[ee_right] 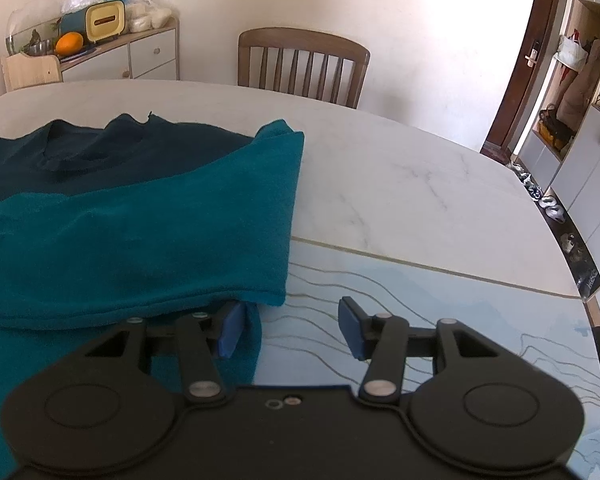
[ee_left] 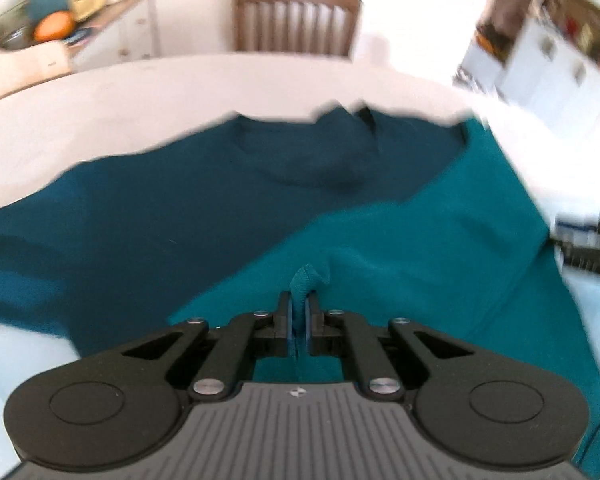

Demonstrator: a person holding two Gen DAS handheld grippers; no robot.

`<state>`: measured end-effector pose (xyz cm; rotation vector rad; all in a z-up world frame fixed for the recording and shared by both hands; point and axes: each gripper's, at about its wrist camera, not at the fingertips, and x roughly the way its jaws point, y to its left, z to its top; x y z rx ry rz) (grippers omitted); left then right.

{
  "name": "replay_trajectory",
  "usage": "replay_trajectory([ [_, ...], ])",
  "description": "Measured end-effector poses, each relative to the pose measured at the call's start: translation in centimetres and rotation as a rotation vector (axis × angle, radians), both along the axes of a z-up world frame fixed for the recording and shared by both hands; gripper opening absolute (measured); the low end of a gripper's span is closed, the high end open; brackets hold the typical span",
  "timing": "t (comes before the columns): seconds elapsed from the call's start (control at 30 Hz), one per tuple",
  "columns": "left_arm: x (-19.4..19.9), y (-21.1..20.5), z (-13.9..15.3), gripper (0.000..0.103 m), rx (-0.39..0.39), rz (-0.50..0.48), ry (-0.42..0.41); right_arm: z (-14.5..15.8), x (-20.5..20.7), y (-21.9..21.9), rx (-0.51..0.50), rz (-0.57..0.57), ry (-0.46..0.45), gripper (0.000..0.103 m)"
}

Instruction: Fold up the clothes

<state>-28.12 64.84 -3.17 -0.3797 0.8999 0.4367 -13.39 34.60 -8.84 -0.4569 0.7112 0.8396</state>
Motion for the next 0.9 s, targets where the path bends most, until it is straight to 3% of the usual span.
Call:
replay_trajectory([
  [0.2,-2.8,3.3,1.7,0.004,-0.046,0.143,-0.055,-0.2,-0.7,1.1,0.021,0.028,-0.027,0.103],
  [0.33,-3.6,3.3,1.2,0.004,-0.046,0.153,-0.034,-0.4,-1.0,2.5,0.027,0.033,-0.063,0.103],
  [0.43,-3.9,3.2,0.8,0.004,-0.045,0.16,-0.021,-0.2,-0.1,2.5,0.024,-0.024,-0.108,0.103],
  [0.6,-5.3,3.9,-0.7,0.004,-0.092,0.195,0.027,0.3,4.2,-0.2,0.06,-0.227,-0.048,0.103],
  [0.7,-5.2,3.0,-1.4,0.004,-0.091,0.158,0.055,1.1,6.4,-2.2,0.131,-0.276,0.06,0.103],
  [0.77,-5.2,2.7,-1.6,0.004,-0.087,0.15,0.058,2.2,6.3,-2.7,0.194,-0.208,0.087,0.103],
  [0.9,-5.6,3.5,-1.7,0.004,-0.107,0.187,0.038,2.8,4.1,-0.9,0.154,0.039,0.059,0.103],
])
